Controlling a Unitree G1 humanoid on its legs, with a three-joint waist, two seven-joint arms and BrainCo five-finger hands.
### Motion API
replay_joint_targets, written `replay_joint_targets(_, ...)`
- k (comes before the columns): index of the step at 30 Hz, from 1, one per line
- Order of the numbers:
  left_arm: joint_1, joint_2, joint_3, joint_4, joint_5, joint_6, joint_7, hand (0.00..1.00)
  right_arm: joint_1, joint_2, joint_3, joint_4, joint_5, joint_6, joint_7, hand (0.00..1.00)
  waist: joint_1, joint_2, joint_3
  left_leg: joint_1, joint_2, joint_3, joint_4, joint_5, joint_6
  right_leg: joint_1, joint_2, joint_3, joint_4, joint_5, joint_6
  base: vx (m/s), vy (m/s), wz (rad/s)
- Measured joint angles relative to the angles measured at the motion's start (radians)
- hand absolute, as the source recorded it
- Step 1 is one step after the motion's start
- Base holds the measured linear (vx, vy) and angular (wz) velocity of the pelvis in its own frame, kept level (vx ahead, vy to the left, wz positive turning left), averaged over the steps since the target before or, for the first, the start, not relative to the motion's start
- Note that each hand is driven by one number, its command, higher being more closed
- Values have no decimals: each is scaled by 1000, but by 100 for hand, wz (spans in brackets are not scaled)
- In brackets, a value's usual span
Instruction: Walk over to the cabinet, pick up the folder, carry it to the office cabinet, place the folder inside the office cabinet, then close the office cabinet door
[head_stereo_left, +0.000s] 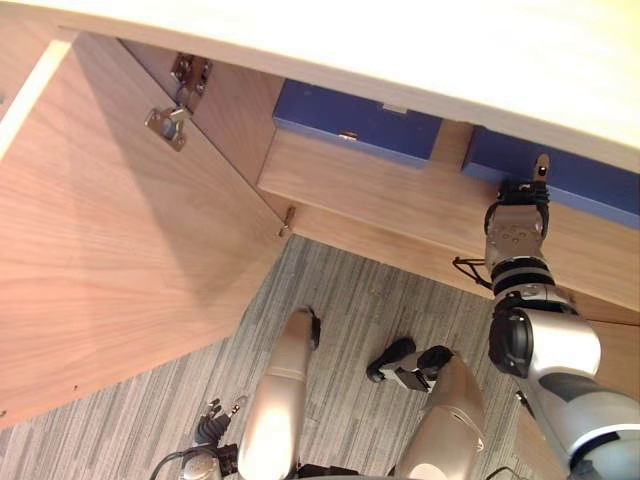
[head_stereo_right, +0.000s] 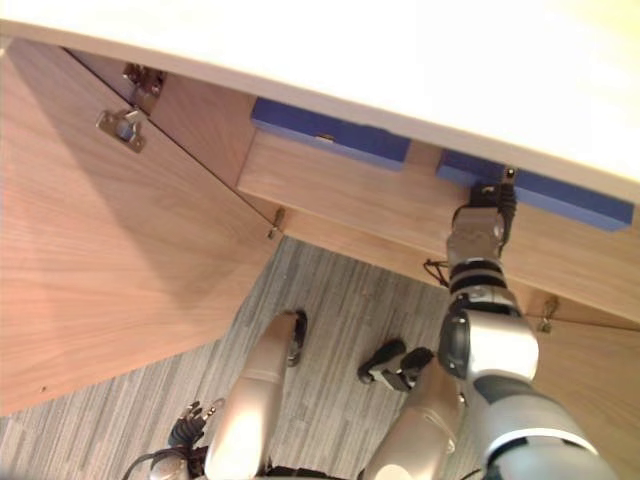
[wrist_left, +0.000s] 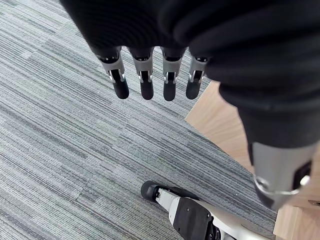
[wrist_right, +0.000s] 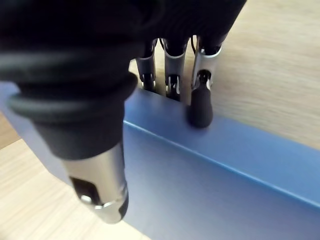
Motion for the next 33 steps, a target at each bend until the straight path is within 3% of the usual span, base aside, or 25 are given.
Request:
replay_joint_targets(10,-19,-2,21,24,2,4,2,0,0,28,-14,-1,-7,2,-36,0,0,-11,-7,15,2,3,2,1,1,16,0,0,-3,2,-3,-3,0,0)
replay_joint_targets(12,-19,-5,28,26,0,3,2,0,0,40,-28,-4,-65,14,-42,0,-1,-11,-7,20,6,5,2,1,1,21,3,0,-5,4,-3,-13,-4,-4)
replay_joint_targets(15,-19,-8,42,29,-3,-4,3,0,41,79,-32,-57,-297,66,-38,0,-4,-20,-13,37,18,13,-12,2,3,33,16,1,-22,13,-3,-23,-11,-10)
replay_joint_targets(19,-18,-6,47,30,-17,-24,3,0,100,90,1,-82,-491,137,53,0,-8,-35,-23,65,35,25,-37,9,9,55,36,1,-58,33,-12,-11,-7,-11)
replay_joint_targets(22,-15,0,49,37,-19,-32,-1,0,146,88,70,-78,-566,182,146,0,-22,-48,-37,84,36,32,-58,15,13,71,41,-1,-82,46,-11,-2,11,-2)
replay_joint_targets(25,-14,10,46,45,-7,-43,-26,0,167,54,198,-12,-798,249,277,0,-28,-59,-50,89,45,37,-68,18,17,77,55,-1,-107,63,-9,-6,38,-8)
replay_joint_targets(29,-14,26,37,45,35,-47,-68,0,207,15,289,52,-982,276,383,0,-27,-73,-59,117,43,44,-86,20,21,103,53,-4,-124,68,-5,-1,22,0)
replay_joint_targets(33,-13,42,23,47,67,-44,-101,0,235,-12,314,79,-1104,271,435,0,-27,-83,-74,118,38,43,-88,20,22,107,46,-10,-124,68,-5,0,22,6)
